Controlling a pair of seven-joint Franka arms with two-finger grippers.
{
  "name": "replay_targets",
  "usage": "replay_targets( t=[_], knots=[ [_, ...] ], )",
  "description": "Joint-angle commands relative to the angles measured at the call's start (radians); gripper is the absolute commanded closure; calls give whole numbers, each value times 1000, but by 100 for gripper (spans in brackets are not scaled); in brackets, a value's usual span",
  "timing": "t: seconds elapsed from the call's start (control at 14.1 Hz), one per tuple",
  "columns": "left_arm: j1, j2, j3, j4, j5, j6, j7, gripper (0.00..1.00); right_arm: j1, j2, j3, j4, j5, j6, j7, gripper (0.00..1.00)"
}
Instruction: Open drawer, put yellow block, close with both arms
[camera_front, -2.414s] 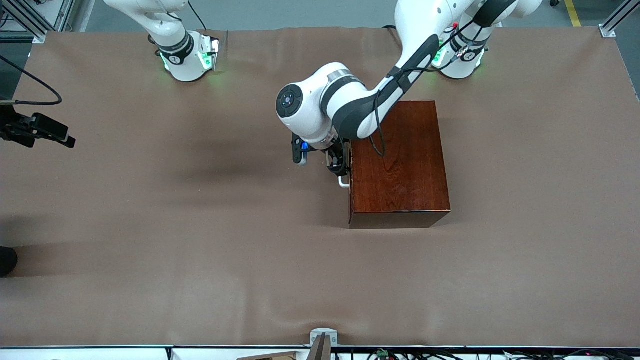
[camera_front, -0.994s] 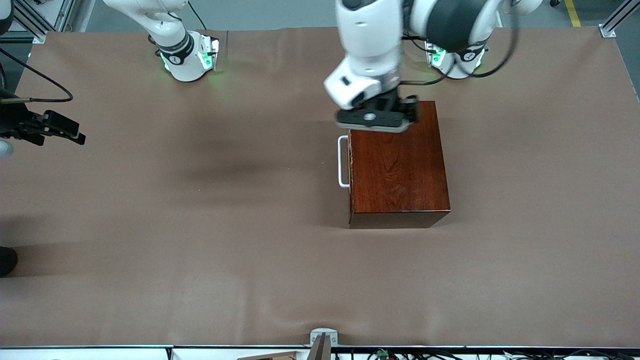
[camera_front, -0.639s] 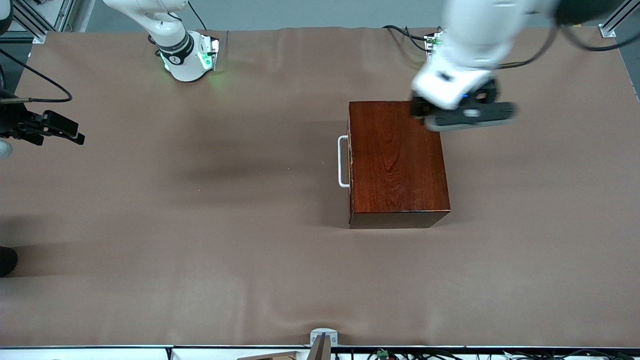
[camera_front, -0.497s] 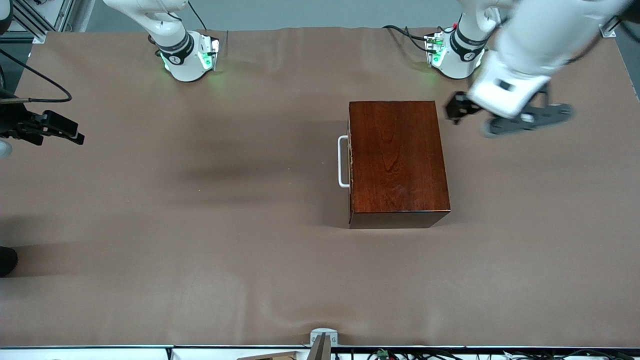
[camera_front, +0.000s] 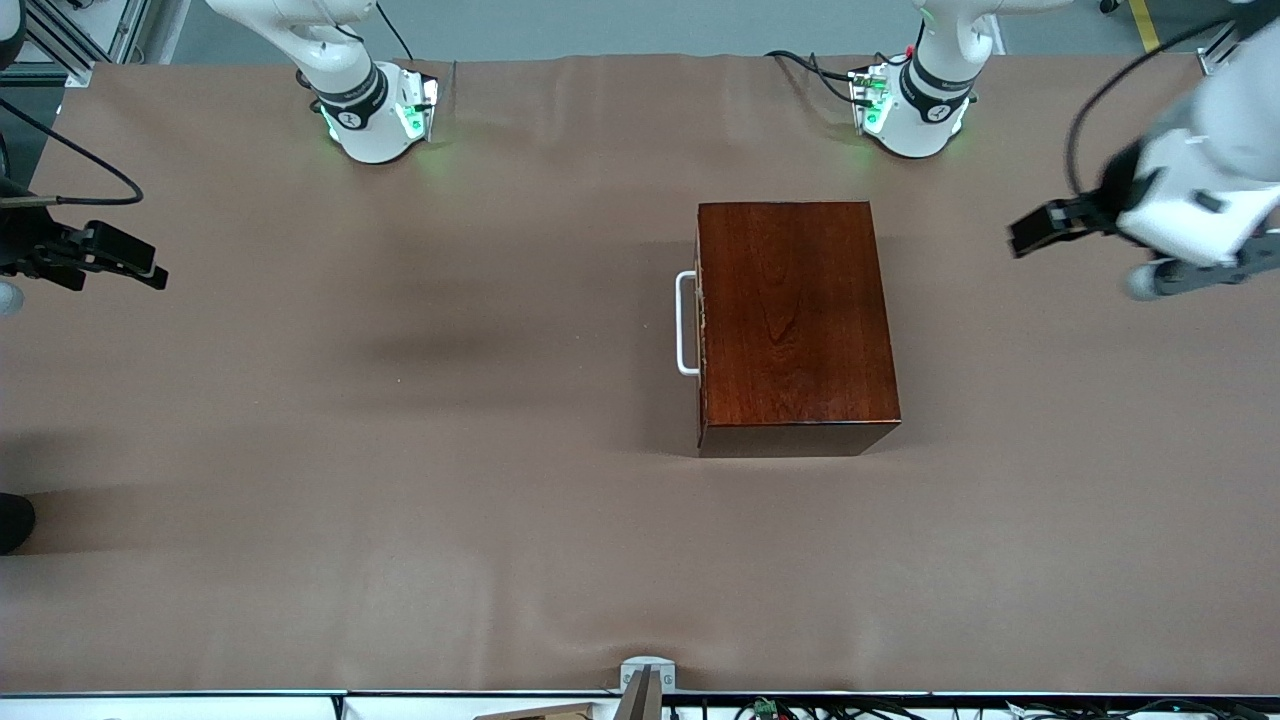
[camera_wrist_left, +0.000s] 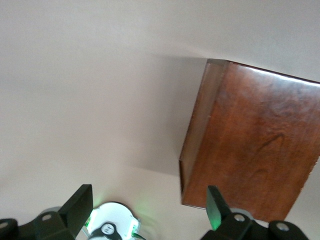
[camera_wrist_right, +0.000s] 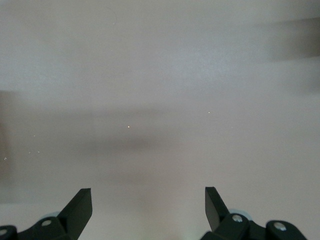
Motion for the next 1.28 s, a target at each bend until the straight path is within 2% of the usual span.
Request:
replay_targets(
  t=[0.0,0.14,0.28,1.21],
  knots=[
    [-39,-106,96,-158,-27,104,138,0,2,-3,2,9,-14,-10,6,0],
    [-42,-146,120,-232,-27,179,215,0,2,-3,2,9,-14,-7,6,0],
    [-47,-144,133,-236,-27,196,280,0,0,-3,2,9,-16,-7,6,0],
    [-38,-137,132,-223,-15,206,282,0,2,-3,2,9,-30,-12,6,0]
  ],
)
